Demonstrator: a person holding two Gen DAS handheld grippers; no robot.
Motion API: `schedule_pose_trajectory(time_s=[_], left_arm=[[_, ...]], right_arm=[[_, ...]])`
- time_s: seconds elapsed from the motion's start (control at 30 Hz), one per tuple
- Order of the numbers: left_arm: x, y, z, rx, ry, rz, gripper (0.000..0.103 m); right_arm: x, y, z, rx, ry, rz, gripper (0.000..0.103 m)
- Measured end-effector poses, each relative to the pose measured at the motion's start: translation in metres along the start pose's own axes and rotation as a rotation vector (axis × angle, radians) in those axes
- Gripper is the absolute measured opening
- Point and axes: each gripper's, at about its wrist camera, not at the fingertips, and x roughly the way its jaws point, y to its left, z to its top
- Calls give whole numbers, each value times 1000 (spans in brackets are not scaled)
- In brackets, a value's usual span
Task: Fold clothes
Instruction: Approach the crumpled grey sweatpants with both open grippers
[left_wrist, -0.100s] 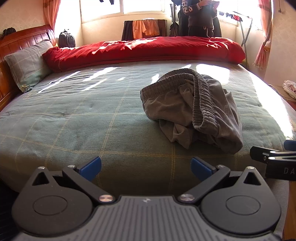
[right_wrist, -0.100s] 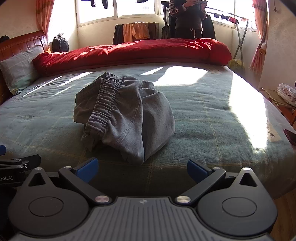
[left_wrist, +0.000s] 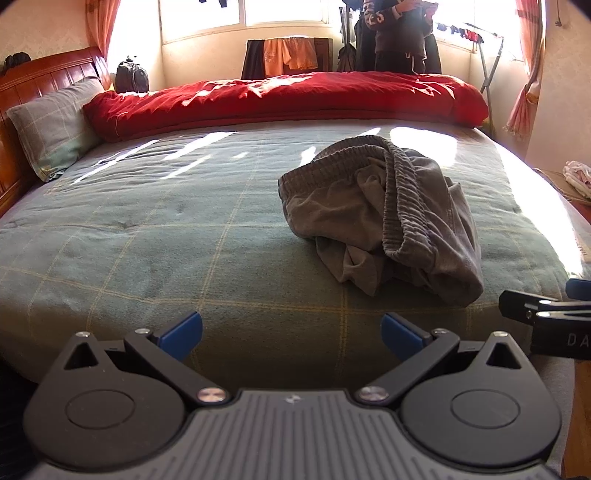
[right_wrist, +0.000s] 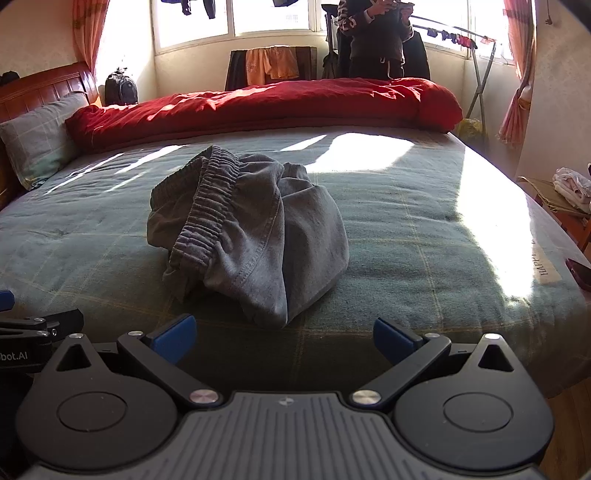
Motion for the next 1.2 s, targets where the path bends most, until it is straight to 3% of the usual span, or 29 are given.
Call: schedule_pose_trajectory(time_s=[0.23,0.47,0.93,1.2], left_arm=[[3,-1,-1,-4,0,11,102],[7,12,4,-27,16,-39,102],[24,9,9,-10,30,-57,102],[46,13,17,-23,64,-69,102]], right_arm=[[2,-2,2,4,3,2,103],[6,-5,4,11,1,2,103],[22,-11,16,21,11,-9,103],[38,-14,24,33,25,32,103]])
